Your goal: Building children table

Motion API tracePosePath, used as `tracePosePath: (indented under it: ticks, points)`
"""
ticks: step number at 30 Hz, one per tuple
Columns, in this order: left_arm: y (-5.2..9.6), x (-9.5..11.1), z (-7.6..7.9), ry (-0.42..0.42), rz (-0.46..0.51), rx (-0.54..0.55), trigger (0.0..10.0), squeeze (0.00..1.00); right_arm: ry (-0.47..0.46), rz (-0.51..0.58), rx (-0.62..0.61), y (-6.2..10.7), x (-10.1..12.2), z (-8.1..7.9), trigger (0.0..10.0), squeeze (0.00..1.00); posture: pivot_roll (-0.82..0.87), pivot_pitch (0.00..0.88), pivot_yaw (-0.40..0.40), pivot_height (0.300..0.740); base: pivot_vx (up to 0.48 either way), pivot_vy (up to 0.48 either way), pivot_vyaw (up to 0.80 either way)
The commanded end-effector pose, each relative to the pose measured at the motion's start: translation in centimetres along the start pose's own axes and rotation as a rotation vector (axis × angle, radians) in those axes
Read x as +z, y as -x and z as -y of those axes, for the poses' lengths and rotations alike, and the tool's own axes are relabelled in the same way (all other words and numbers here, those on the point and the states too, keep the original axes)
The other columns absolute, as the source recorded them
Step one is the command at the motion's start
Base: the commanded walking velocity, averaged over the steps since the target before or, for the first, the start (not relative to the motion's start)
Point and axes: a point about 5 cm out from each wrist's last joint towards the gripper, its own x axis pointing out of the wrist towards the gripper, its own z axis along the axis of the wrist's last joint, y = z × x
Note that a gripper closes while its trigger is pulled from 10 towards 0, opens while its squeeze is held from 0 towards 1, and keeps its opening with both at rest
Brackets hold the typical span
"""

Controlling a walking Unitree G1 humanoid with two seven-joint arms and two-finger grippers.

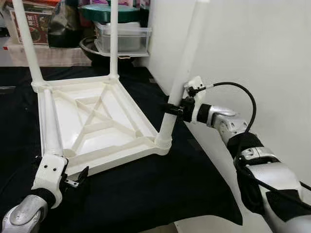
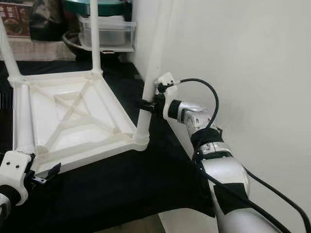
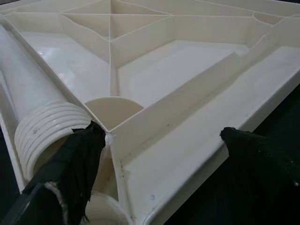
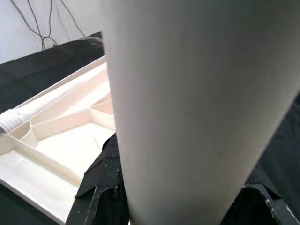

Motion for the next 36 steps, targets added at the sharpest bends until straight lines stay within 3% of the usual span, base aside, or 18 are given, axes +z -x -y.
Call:
tracePosePath:
  ticks: [1, 5, 8, 9, 10, 12, 14, 18, 20, 23, 24, 25, 26, 29, 30, 35, 36]
  points:
    - [0.0, 0.0, 0.3, -0.003, 0.002, -0.019, 10.0, 0.0, -0.019, 0.009, -0.066, 0.9, -0.5, 0.8, 0.0, 0.0, 0.24, 0.0, -0.161, 0.74, 0.0, 0.0, 0.0]
    - [-0.4, 0.1, 0.4, -0.004, 0.005, -0.03, 10.0, 0.0, -0.066, 0.021, -0.18, 0.8, -1.6, 1.1, 0.0, 0.0, 0.24, 0.0, -0.157, 0.74, 0.0, 0.0, 0.0]
    - [-0.4, 0.1, 0.4, -0.004, 0.005, -0.03, 10.0, 0.0, -0.066, 0.021, -0.18, 0.8, -1.6, 1.1, 0.0, 0.0, 0.24, 0.0, -0.157, 0.74, 0.0, 0.0, 0.0]
    - [-0.4, 0.1, 0.4, -0.005, 0.006, -0.03, 10.0, 0.0, -0.089, 0.016, -0.26, 0.6, -1.8, 1.3, 0.0, 0.0, 0.24, 0.0, -0.159, 0.74, 0.0, 0.0, 0.0]
    - [-0.4, 0.1, 0.4, -0.005, 0.006, -0.03, 10.0, 0.0, -0.089, 0.016, -0.26, 0.6, -1.8, 1.3, 0.0, 0.0, 0.24, 0.0, -0.159, 0.74, 0.0, 0.0, 0.0]
    - [-0.3, -0.1, 0.5, 0.002, 0.002, -0.024, 10.0, 0.0, -0.158, 0.015, -0.625, -0.3, -3.4, 1.4, 0.0, 0.0, 0.23, 0.0, -0.158, 0.74, 0.0, 0.0, 0.0]
    - [-0.2, -0.3, 0.7, 0.008, -0.001, -0.022, 10.0, 0.0, -0.222, 0.025, -0.785, -1.5, -4.5, 0.1, 0.0, 0.0, 0.23, 0.0, -0.153, 0.74, 0.0, 0.0, 0.0]
    - [-0.3, -0.3, 0.9, 0.013, 0.0, -0.026, 10.0, 0.0, -0.291, 0.042, -0.814, -3.0, -5.1, -1.6, 0.0, 0.0, 0.22, 0.0, -0.15, 0.74, 0.0, 0.0, 0.0]
    - [-0.7, 0.0, 1.2, 0.021, 0.009, -0.035, 10.0, 0.0, -0.333, 0.032, -0.811, -4.9, -5.3, -3.8, 0.0, 0.0, 0.21, 0.0, -0.15, 0.74, 0.0, 0.0, 0.0]
    - [-0.9, 0.1, 1.2, 0.023, 0.013, -0.039, 10.0, 0.0, -0.339, 0.024, -0.804, -5.5, -5.3, -4.5, 0.0, 0.0, 0.21, 0.0, -0.15, 0.74, 0.0, 0.0, 0.0]
    - [-1.1, 0.2, 1.2, 0.024, 0.016, -0.041, 10.0, 0.0, -0.339, 0.006, -0.724, -6.4, -4.9, -5.3, 3.9, 0.0, 0.2, 0.0, -0.158, 0.74, 0.0, 0.0, 0.0]
    - [-1.1, 0.2, 1.2, 0.024, 0.016, -0.041, 10.0, 0.0, -0.339, 0.006, -0.724, -6.4, -4.9, -5.3, 3.9, 0.0, 0.2, 0.0, -0.158, 0.74, 0.0, 0.0, 0.0]
    - [-1.1, 0.2, 1.2, 0.024, 0.017, -0.041, 10.0, 0.0, -0.34, -0.001, -0.698, -6.5, -4.8, -5.5, 10.0, 0.0, 0.2, 0.0, -0.158, 0.74, 0.0, 0.0, 0.0]
    - [-1.2, 0.2, 1.3, 0.025, 0.017, -0.04, 10.0, 0.0, -0.339, 0.007, -0.663, -6.6, -4.5, -5.5, 10.0, 0.0, 0.2, 0.0, -0.157, 0.74, 0.0, 0.0, 0.0]
    - [-1.2, 0.0, 1.5, 0.03, 0.016, -0.044, 10.0, 0.0, -0.324, 0.03, -0.622, -6.2, -4.0, -5.1, 10.0, 1.0, 0.19, 0.0, -0.149, 0.74, 0.0, 0.0, 0.0]
    - [-1.2, -0.1, 1.8, 0.036, 0.015, -0.051, 10.0, 0.0, -0.291, 0.075, -0.583, -5.4, -2.6, -4.6, 10.0, 1.0, 0.19, 0.0, -0.146, 0.74, 0.0, 0.0, 0.0]
    - [-1.2, -0.1, 1.7, 0.034, 0.015, -0.052, 10.0, 0.0, -0.273, 0.112, -0.529, -4.9, -1.5, -4.0, 10.0, 0.71, 0.18, 0.0, -0.143, 0.74, 0.0, 0.0, 0.0]
